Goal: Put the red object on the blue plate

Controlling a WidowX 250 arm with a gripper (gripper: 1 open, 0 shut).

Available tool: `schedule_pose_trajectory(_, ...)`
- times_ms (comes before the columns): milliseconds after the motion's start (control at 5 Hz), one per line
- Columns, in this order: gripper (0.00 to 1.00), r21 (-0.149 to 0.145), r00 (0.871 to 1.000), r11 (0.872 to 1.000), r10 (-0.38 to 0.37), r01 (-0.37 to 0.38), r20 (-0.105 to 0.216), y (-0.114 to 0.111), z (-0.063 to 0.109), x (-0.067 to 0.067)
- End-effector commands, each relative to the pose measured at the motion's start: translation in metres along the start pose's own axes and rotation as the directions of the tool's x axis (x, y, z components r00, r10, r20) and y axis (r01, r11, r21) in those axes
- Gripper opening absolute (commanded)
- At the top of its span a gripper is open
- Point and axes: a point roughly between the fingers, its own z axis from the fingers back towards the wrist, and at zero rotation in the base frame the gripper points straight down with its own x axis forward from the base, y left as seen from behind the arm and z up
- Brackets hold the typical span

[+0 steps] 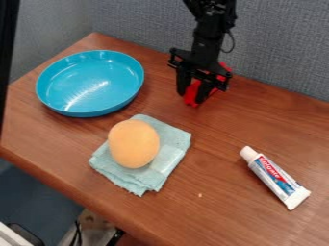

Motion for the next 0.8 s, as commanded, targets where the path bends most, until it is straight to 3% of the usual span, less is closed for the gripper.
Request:
schedule_pose_trajectory(0,0.0,0.01,1.0,1.0,0.007,-0.007,0.02,0.005,0.008,0.002)
schedule_pose_trajectory(600,0.0,0.006,0.998,0.998,0.055,-0.055,0.03,0.023,0.016,-0.002)
